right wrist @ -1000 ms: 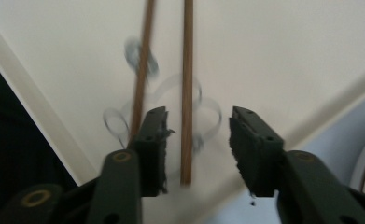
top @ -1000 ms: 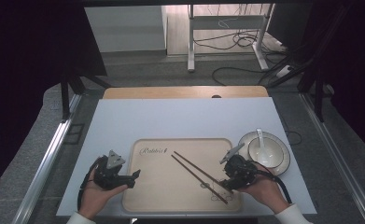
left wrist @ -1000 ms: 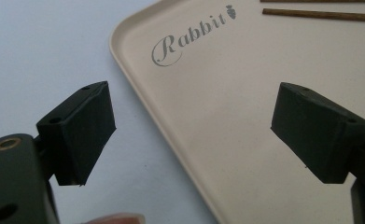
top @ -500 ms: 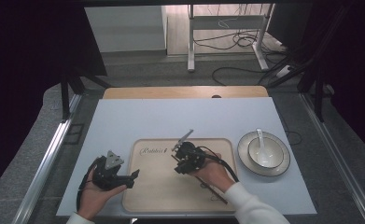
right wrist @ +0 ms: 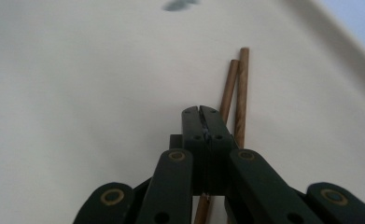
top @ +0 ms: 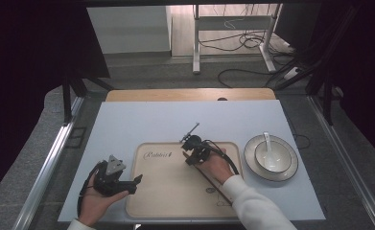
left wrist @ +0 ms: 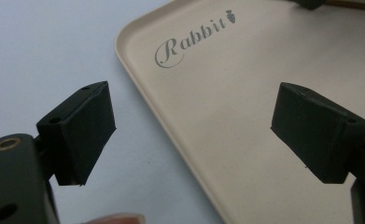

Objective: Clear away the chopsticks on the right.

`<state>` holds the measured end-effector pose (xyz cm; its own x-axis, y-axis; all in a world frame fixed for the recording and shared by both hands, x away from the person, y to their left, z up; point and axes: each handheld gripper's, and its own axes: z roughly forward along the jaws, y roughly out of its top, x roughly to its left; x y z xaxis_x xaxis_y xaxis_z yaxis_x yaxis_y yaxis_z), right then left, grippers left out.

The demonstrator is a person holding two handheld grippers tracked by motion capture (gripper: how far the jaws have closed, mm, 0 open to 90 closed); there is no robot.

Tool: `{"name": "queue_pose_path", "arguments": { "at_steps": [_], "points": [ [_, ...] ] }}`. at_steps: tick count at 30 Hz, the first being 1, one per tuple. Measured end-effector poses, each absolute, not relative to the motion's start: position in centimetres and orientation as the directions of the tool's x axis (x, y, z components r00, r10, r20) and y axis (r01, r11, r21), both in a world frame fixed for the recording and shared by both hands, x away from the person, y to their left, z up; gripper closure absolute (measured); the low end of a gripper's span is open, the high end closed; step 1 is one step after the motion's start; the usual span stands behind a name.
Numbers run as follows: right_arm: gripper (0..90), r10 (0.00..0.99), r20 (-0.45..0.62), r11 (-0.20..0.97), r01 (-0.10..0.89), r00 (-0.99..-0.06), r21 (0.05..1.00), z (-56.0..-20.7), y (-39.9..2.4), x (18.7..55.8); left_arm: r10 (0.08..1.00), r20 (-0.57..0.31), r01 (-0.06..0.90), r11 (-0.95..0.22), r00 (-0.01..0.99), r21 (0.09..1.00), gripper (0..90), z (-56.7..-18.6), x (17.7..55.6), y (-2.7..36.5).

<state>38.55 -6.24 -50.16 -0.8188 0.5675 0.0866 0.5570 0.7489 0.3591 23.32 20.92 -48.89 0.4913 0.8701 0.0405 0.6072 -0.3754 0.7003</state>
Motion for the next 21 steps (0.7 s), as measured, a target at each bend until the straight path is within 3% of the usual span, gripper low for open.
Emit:
{"name": "queue_pose_path", "arguments": {
  "at_steps": [21],
  "points": [
    [89.2,0.742,-0.028,0.639,0.693,-0.67,0.335,-49.4,-15.2,40.0,0.871,0.04,0.607,-0.373,0.489,0.702,13.7,-48.9,23.4,21.1]
  ]
}}
